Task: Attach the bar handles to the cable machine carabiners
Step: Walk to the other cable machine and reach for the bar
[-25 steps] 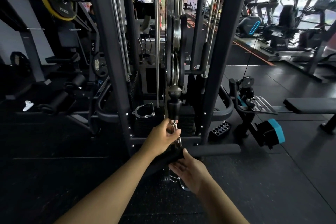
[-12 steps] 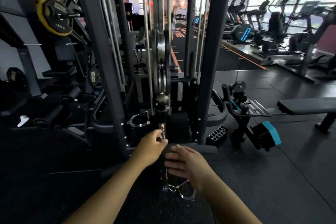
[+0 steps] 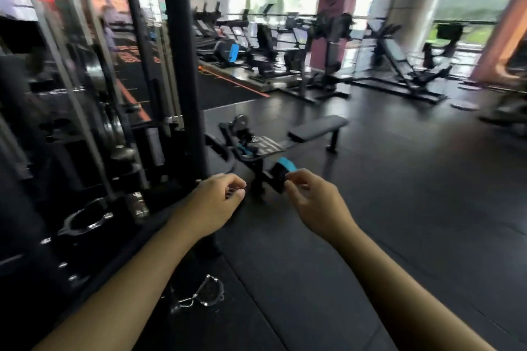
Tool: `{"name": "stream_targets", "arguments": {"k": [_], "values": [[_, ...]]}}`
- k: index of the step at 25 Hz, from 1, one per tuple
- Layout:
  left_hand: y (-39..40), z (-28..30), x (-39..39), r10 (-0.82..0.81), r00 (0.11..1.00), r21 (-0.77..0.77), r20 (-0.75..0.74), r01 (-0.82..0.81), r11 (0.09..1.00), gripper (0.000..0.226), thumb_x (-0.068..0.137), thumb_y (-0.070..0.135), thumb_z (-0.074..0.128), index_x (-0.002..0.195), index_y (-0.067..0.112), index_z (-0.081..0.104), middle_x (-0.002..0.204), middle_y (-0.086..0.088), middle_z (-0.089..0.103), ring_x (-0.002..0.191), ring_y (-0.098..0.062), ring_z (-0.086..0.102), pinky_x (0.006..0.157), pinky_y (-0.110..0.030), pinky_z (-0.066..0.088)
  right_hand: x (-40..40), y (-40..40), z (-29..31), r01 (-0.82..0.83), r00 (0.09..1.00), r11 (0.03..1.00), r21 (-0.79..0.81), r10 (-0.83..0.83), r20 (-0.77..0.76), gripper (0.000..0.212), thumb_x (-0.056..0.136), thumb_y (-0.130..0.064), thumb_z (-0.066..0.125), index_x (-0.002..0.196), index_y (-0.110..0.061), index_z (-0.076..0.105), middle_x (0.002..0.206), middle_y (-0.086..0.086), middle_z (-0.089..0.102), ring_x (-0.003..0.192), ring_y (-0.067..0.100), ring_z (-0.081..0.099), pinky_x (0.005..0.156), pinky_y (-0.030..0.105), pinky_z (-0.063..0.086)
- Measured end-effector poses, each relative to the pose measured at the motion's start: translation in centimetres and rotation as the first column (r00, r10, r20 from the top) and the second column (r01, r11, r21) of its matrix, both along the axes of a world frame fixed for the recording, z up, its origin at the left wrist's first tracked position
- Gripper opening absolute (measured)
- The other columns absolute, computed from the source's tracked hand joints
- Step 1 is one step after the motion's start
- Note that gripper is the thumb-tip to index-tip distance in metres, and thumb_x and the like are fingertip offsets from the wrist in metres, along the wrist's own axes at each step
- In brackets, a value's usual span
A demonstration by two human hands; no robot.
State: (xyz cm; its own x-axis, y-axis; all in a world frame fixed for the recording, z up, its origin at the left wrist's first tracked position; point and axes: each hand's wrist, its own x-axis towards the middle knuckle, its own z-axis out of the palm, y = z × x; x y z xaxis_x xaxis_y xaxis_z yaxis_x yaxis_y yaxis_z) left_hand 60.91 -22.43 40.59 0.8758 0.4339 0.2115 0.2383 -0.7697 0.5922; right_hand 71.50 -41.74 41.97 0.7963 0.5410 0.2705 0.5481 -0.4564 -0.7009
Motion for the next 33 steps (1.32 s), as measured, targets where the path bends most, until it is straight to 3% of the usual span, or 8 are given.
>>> {"name": "stream_targets", "arguments": {"k": [3, 6, 10, 15, 18, 23, 28, 33], "values": [[-7.9, 0.8, 3.3, -0.245, 0.969, 0.075, 0.001, 0.245, 0.967, 0.017, 0.097, 0.031, 0.061, 0.111, 0.026, 0.07, 0.11, 0.008, 0.066, 0.101, -0.013, 0.065, 0.091, -0.037, 0.053, -0.8, -10.6, 1.0, 0.221, 0.972, 0.963, -0.151, -0.205, 0.116, 0.033, 0.103, -0.038, 0.055, 0.13, -0.022, 0.067, 0.133, 0.003, 0.069, 0.121, 0.026, 0.064, 0.1, 0.039, 0.051], [-18.0, 1.4, 5.9, -0.488, 0.873, 0.113, -0.009, 0.486, 0.866, 0.02, 0.099, 0.036, 0.057, 0.114, 0.028, 0.067, 0.116, 0.011, 0.062, 0.105, -0.011, 0.062, 0.094, -0.036, 0.052, -3.1, -22.3, 1.8, 0.429, 0.903, 0.874, -0.227, -0.407, 0.14, 0.042, 0.105, -0.045, 0.048, 0.14, -0.024, 0.06, 0.142, 0.001, 0.063, 0.127, 0.027, 0.06, 0.104, 0.042, 0.048], [-35.8, 2.3, 6.4, -0.77, 0.637, 0.164, -0.033, 0.764, 0.624, 0.03, 0.099, 0.042, 0.053, 0.123, 0.027, 0.063, 0.129, 0.014, 0.056, 0.116, -0.01, 0.058, 0.104, -0.04, 0.047, -10.1, -39.8, 3.0, 0.679, 0.731, 0.687, -0.26, -0.665, 0.152, 0.047, 0.105, -0.044, 0.048, 0.146, -0.022, 0.056, 0.148, 0.003, 0.059, 0.134, 0.028, 0.055, 0.105, 0.039, 0.043], [-60.3, 4.4, 1.9, -0.953, 0.296, 0.266, -0.072, 0.926, 0.267, 0.035, 0.101, 0.042, 0.051, 0.129, 0.024, 0.061, 0.136, 0.007, 0.057, 0.121, -0.017, 0.058, 0.107, -0.042, 0.044, -22.9, -60.9, 4.4, 0.89, 0.431, 0.38, -0.25, -0.881, 0.194, 0.047, 0.105, -0.045, 0.047, 0.146, -0.023, 0.055, 0.148, 0.002, 0.059, 0.131, 0.028, 0.057, 0.104, 0.041, 0.047], [-75.6, 5.2, -3.4, -0.992, 0.108, 0.276, -0.058, 0.957, 0.088, 0.037, 0.101, 0.043, 0.052, 0.133, 0.024, 0.06, 0.138, 0.007, 0.057, 0.121, -0.018, 0.059, 0.107, -0.041, 0.043, -32.2, -72.8, 4.6, 0.96, 0.222, 0.173, -0.22, -0.95, 0.221, 0.051, 0.105, -0.049, 0.045, 0.149, -0.024, 0.052, 0.147, 0.0, 0.058, 0.131, 0.027, 0.057, 0.106, 0.042, 0.047], [-97.3, 6.8, -16.3, -0.974, -0.226, 0.282, 0.02, 0.936, -0.211, 0.054, 0.098, 0.053, 0.051, 0.141, 0.023, 0.054, 0.145, 0.007, 0.055, 0.133, -0.017, 0.053, 0.112, -0.041, 0.04, -49.5, -87.4, 4.8, 0.97, -0.113, -0.158, -0.184, -0.966, 0.23, 0.061, 0.104, -0.054, 0.043, 0.157, -0.023, 0.043, 0.16, 0.0, 0.047, 0.149, 0.019, 0.04, 0.122, 0.039, 0.033], [-112.1, 7.8, -30.7, -0.859, -0.51, 0.3, 0.028, 0.824, -0.48, 0.06, 0.096, 0.059, 0.051, 0.144, 0.023, 0.051, 0.148, 0.007, 0.053, 0.134, -0.016, 0.051, 0.113, -0.041, 0.038, -64.8, -94.5, 5.5, 0.877, -0.404, -0.444, -0.184, -0.888, 0.219, 0.062, 0.105, -0.055, 0.04, 0.16, -0.026, 0.037, 0.163, -0.004, 0.042, 0.152, 0.017, 0.035, 0.123, 0.038, 0.03], [-124.9, 7.0, -42.2, -0.701, -0.712, 0.272, 0.042, 0.683, -0.678, 0.06, 0.094, 0.058, 0.054, 0.143, 0.023, 0.052, 0.145, 0.009, 0.055, 0.131, -0.016, 0.054, 0.112, -0.043, 0.041, -75.3, -100.8, 4.8, 0.73, -0.611, -0.651, -0.208, -0.758, 0.228, 0.061, 0.105, -0.056, 0.039, 0.159, -0.03, 0.036, 0.16, -0.007, 0.045, 0.149, 0.018, 0.038, 0.121, 0.041, 0.033]]}}
